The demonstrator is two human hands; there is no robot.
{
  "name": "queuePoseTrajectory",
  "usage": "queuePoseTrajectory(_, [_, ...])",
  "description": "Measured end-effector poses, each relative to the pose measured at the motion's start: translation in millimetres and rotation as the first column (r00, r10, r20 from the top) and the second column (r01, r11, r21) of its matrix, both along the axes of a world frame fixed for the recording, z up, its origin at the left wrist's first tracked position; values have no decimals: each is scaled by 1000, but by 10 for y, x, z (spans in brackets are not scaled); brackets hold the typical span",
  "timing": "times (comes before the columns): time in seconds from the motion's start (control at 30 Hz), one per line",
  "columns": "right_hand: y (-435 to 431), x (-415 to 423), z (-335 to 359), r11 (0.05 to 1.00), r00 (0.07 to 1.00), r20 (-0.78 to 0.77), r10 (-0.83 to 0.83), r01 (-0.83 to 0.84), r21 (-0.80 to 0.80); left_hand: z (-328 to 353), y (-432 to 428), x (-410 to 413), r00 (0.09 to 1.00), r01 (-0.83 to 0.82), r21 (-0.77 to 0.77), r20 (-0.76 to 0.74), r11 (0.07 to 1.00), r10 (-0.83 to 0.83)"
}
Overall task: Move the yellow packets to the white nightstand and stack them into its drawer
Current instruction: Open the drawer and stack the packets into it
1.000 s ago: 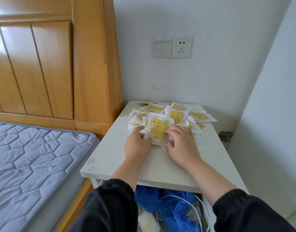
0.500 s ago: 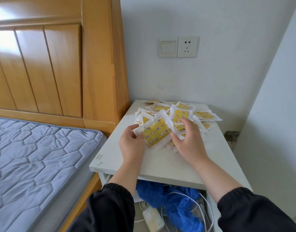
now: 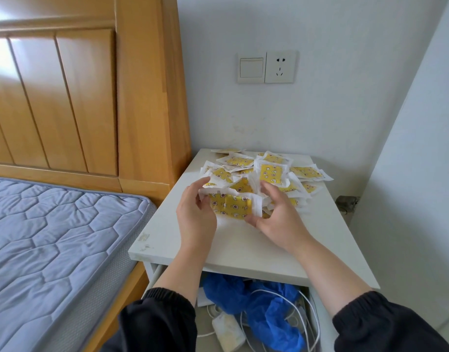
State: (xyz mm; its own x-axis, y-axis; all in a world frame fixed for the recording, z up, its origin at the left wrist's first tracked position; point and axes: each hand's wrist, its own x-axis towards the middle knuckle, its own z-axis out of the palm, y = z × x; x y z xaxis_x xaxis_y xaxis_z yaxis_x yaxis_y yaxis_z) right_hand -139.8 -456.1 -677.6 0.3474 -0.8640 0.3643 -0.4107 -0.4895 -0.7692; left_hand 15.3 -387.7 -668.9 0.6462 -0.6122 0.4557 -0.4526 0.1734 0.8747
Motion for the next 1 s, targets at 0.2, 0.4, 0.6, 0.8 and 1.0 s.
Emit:
queuePoseTrajectory(0.2, [58,37,39,992,994,-83,-69,60,-110,-14,-18,143,835,306,0,-479,952,-269])
queuePoseTrajectory(0.4, [106,27,98,998,998,50,-50,52,-38,-28,-7,164,793,407,-19,-489,913,-363])
queuePoseTrajectory(0.6, [110,-44,194,995,942,333,-27,-7,99,39,6,142,665,515,-72,-595,854,-452])
queuePoseTrajectory(0.8, [21,-124,219,857,763,642,82,-383,346,73,43,163,288,726,-229,-755,649,-589])
queuePoseTrajectory(1.0, [22,-139,181,937,852,512,110,-261,233,87,47,164,307,783,-141,-758,605,-575])
